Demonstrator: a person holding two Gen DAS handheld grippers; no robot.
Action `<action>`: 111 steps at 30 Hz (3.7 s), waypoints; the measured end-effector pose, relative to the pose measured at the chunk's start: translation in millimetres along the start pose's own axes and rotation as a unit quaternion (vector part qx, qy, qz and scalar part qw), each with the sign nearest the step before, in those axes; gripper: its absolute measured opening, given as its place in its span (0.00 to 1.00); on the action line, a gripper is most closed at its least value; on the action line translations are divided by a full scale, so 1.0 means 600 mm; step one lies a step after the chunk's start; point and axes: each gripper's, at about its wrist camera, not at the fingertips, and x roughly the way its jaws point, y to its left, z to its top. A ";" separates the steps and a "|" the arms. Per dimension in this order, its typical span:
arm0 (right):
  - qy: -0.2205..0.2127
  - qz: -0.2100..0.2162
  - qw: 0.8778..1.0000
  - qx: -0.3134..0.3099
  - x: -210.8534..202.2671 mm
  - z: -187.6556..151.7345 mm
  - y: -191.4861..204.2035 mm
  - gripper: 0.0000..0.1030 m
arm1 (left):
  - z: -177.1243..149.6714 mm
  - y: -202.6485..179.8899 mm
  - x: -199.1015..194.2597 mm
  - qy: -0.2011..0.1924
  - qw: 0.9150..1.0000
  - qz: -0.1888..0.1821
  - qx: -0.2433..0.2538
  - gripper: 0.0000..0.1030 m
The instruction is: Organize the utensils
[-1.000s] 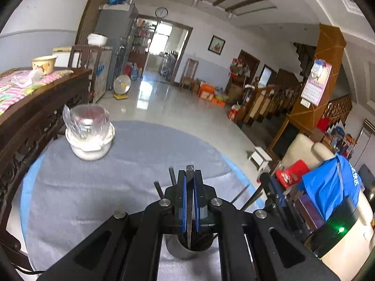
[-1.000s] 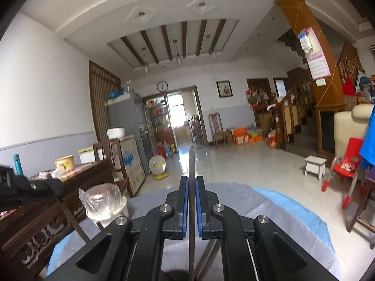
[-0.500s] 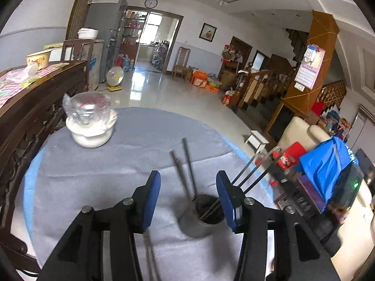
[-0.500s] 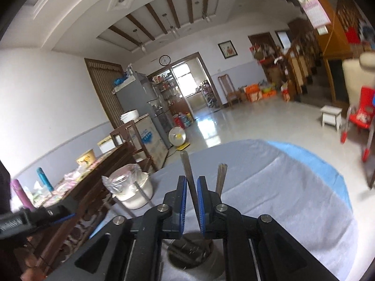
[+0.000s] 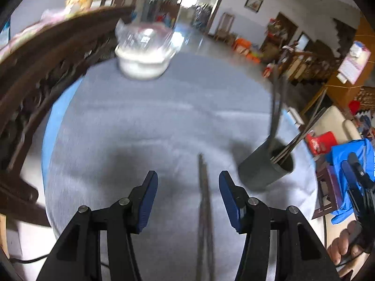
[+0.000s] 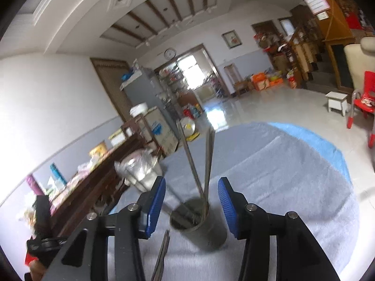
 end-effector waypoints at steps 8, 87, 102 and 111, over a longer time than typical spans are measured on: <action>0.081 0.015 0.996 -0.019 0.042 -0.076 0.012 0.39 | -0.059 0.011 0.040 0.059 0.997 0.031 0.025 0.54; 0.352 0.033 0.933 0.062 0.143 -0.254 -0.030 0.07 | -0.132 -0.045 0.135 0.177 0.982 -0.027 0.064 0.05; 0.387 0.033 0.921 0.022 0.137 -0.268 0.013 0.07 | -0.193 -0.033 0.081 0.203 0.977 -0.049 0.045 0.05; 0.393 0.034 0.918 0.034 0.134 -0.252 0.012 0.18 | -0.166 -0.014 0.065 0.192 0.979 -0.050 0.042 0.29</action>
